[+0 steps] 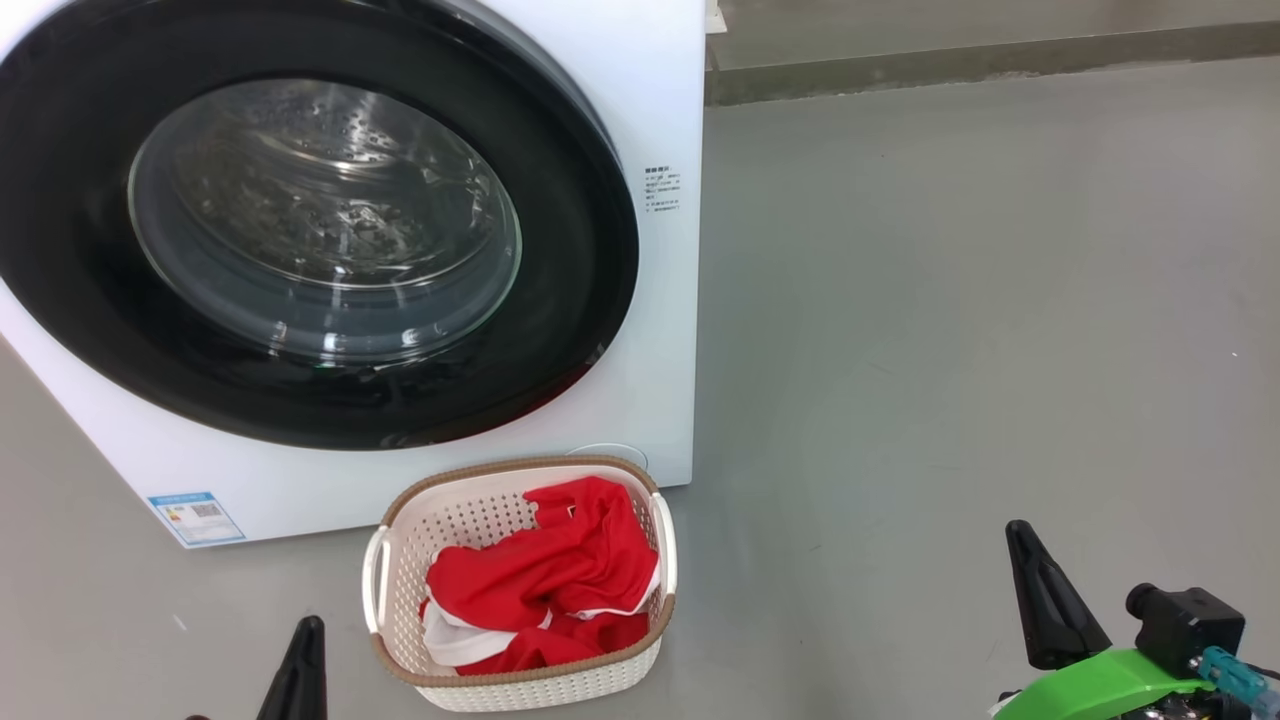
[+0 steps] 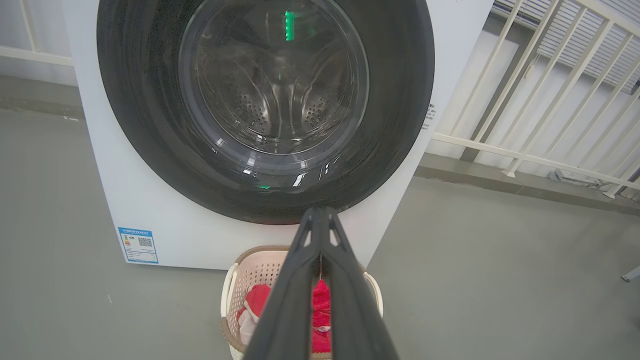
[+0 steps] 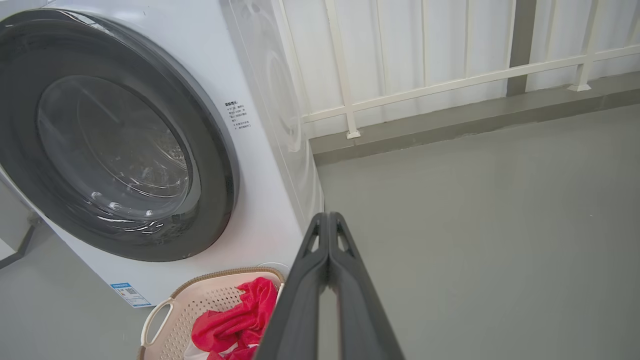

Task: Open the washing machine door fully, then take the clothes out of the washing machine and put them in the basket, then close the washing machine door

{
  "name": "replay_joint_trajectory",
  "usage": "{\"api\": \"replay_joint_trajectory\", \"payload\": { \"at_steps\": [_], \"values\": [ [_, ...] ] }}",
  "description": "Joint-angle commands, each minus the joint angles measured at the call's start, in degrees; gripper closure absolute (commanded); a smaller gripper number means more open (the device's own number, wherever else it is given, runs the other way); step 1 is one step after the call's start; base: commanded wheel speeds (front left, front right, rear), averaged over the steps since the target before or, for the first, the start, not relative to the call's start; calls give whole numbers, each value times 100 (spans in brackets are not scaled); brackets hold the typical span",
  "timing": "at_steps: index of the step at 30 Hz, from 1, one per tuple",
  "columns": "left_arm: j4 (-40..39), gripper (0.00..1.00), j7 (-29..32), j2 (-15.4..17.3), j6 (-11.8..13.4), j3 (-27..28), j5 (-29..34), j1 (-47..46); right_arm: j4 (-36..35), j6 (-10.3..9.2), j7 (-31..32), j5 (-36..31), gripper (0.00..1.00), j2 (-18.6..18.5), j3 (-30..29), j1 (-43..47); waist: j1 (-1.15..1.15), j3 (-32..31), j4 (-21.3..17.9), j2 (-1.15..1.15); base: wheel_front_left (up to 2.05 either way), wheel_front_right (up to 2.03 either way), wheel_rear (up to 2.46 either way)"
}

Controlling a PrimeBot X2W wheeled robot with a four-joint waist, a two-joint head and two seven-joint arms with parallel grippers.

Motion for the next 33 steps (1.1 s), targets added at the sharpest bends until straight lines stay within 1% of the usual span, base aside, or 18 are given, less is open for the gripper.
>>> {"api": "replay_joint_trajectory", "payload": {
  "at_steps": [1,33],
  "values": [
    [-111,100,37,51,-10,54,-184,-222,-161,-1,35,186,100,-54,-29,-214,-1,5,3,0,0,0,0],
    [49,100,543,64,-33,111,-2180,-492,-198,-2,567,2158,100,-84,-124,-358,-1,82,70,0,0,0,0]
  ]
}}
